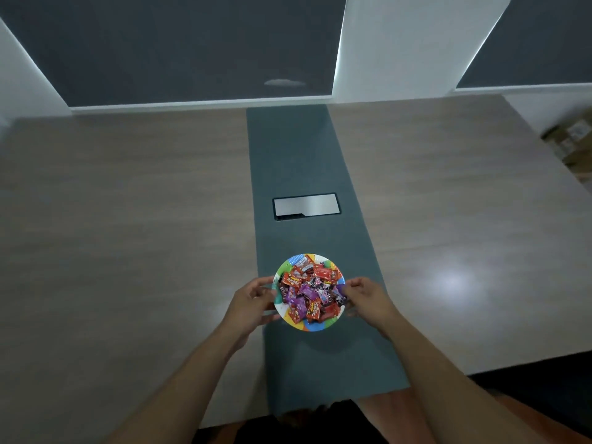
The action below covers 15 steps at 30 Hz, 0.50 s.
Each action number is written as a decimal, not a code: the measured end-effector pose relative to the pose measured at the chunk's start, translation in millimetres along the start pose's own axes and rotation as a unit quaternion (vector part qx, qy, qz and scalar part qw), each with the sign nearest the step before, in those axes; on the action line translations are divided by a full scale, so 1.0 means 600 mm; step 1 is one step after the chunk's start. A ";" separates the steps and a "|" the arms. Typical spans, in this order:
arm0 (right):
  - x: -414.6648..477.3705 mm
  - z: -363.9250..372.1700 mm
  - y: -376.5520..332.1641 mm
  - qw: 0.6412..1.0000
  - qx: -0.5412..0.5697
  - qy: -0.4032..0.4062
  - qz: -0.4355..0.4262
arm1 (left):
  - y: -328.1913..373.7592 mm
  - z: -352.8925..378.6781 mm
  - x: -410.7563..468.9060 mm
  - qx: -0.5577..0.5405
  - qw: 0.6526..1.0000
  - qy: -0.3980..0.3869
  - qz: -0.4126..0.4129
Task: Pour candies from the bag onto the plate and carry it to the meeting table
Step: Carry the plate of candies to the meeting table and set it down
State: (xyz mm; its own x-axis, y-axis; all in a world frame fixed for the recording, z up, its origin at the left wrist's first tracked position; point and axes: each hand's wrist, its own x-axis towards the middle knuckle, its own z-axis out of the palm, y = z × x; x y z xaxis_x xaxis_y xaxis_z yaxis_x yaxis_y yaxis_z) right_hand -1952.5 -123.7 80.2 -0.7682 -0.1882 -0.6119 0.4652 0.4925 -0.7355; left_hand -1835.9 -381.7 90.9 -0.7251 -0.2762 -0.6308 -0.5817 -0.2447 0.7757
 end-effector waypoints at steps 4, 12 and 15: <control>0.086 -0.017 -0.049 1.000 -0.010 -0.013 0.004 | 0.046 0.011 0.086 -0.003 1.000 0.008 -0.002; 0.295 -0.051 -0.114 0.998 -0.040 -0.052 -0.006 | 0.118 0.058 0.253 -0.026 0.998 0.059 -0.013; 0.370 -0.058 -0.130 0.997 -0.051 -0.050 -0.015 | 0.134 0.074 0.321 -0.025 0.997 0.074 -0.023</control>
State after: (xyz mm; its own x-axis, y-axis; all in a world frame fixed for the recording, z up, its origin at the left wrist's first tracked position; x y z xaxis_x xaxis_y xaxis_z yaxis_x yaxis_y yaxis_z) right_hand -2174.6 -174.4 11.5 -0.7313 -0.2848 -0.6198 0.3918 0.5684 -0.7234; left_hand -2038.5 -413.2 32.5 -0.6341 -0.3971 -0.6635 -0.5909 -0.3046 0.7470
